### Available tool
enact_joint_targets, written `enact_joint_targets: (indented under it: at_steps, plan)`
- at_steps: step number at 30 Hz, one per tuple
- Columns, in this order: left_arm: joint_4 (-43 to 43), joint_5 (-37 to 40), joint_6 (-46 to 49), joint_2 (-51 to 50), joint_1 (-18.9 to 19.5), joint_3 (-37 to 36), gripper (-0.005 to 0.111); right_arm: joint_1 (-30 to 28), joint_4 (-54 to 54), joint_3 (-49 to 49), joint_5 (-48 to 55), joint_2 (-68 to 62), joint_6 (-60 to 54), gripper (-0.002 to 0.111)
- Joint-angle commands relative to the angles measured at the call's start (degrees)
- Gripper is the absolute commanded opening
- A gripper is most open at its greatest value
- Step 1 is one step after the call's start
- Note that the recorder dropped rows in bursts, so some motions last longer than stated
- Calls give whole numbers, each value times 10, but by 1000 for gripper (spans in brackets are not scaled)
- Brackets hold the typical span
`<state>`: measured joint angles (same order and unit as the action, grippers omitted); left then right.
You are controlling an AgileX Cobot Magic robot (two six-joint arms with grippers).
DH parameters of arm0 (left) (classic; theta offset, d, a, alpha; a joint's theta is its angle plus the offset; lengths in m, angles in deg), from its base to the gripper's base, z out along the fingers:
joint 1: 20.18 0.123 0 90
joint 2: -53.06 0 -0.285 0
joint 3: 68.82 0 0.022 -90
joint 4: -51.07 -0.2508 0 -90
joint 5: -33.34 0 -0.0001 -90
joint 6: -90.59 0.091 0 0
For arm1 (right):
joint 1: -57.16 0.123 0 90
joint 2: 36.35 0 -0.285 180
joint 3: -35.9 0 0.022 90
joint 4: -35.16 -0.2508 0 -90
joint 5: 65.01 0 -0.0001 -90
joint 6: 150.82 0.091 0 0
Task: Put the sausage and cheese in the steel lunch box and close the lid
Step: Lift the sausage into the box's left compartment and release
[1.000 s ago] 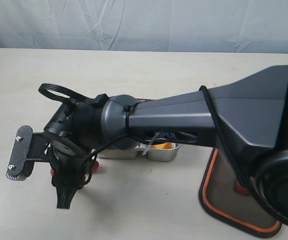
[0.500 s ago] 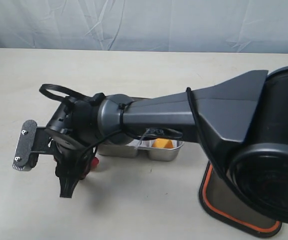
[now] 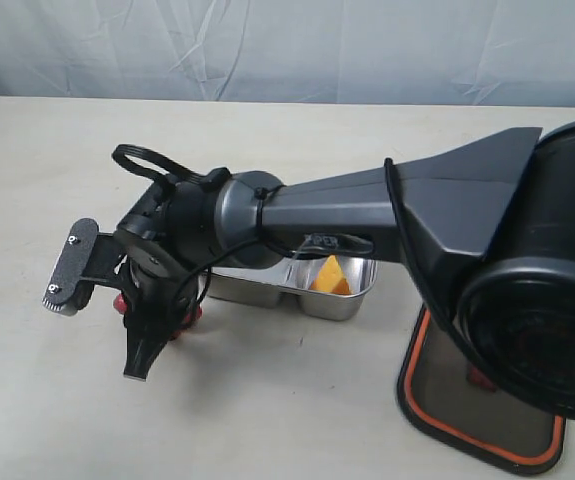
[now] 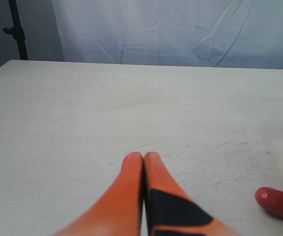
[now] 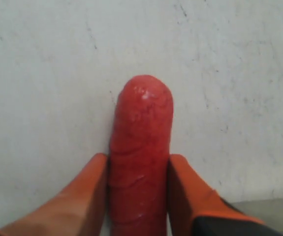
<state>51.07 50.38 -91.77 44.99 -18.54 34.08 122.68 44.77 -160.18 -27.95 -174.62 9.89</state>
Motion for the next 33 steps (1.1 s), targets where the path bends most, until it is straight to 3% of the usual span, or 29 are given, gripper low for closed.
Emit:
enact_joint_targets:
  at_steps: [1,14,19,24,33]
  plan:
    - [3,-7,-2,3,-1,-1,0,5,3,2,27,-10,-6,0]
    - [3,-7,-2,3,-1,-1,0,9,-60,-9,51,86,-4,0]
    - [3,-7,-2,3,-1,-1,0,3,-38,-9,53,131,38,0]
    - [3,-7,-2,3,-1,-1,0,-43,42,-9,62,149,152,0]
    - [3,-7,-2,3,-1,-1,0,-126,6,-7,97,110,163,0]
